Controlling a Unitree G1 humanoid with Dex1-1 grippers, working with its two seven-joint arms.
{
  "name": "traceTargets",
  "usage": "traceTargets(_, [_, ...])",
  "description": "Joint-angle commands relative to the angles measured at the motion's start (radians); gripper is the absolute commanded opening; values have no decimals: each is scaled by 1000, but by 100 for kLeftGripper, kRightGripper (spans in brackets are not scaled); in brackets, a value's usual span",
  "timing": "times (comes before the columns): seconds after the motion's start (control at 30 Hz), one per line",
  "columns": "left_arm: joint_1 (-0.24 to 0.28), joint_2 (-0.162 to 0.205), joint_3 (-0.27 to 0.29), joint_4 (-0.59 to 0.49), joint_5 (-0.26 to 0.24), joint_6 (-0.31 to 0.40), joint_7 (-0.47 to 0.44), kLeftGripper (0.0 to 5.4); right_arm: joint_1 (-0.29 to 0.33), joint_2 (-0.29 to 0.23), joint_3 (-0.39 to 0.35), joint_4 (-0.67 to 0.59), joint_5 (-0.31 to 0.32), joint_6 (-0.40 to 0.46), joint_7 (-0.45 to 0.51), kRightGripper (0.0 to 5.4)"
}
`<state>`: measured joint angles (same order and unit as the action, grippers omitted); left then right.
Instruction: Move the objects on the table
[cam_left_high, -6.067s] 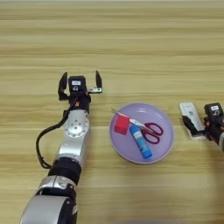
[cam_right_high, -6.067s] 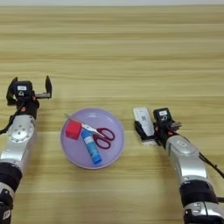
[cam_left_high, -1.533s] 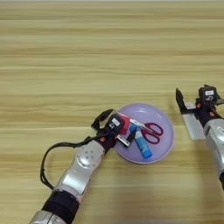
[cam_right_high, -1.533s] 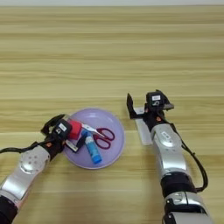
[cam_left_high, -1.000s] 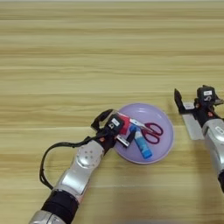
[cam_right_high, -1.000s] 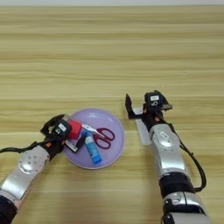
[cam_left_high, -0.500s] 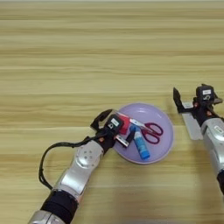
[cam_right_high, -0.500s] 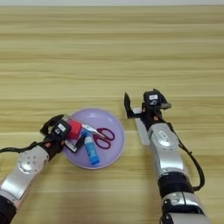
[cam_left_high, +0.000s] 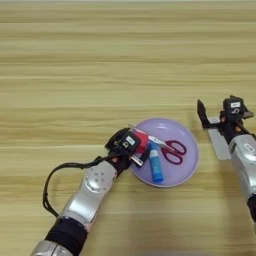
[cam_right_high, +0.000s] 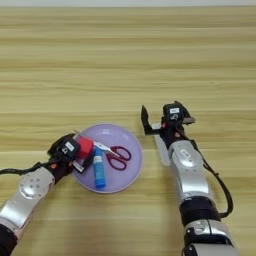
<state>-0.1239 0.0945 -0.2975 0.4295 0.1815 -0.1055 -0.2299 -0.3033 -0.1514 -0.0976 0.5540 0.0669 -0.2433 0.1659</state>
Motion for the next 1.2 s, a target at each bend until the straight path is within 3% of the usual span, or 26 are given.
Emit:
traceTargets(0.03, [10, 10, 3, 10, 2, -3, -10, 368, 6, 6, 5, -11, -4, 22, -7, 540])
traceTargets(0.53, [10, 10, 4, 8, 1, -2, -12, 227, 5, 6, 5, -12, -4, 25, -10, 540])
traceTargets(1.2, [-1, -8, 36, 2, -26, -57, -1, 224, 1, -1, 0, -2, -1, 21, -5, 540])
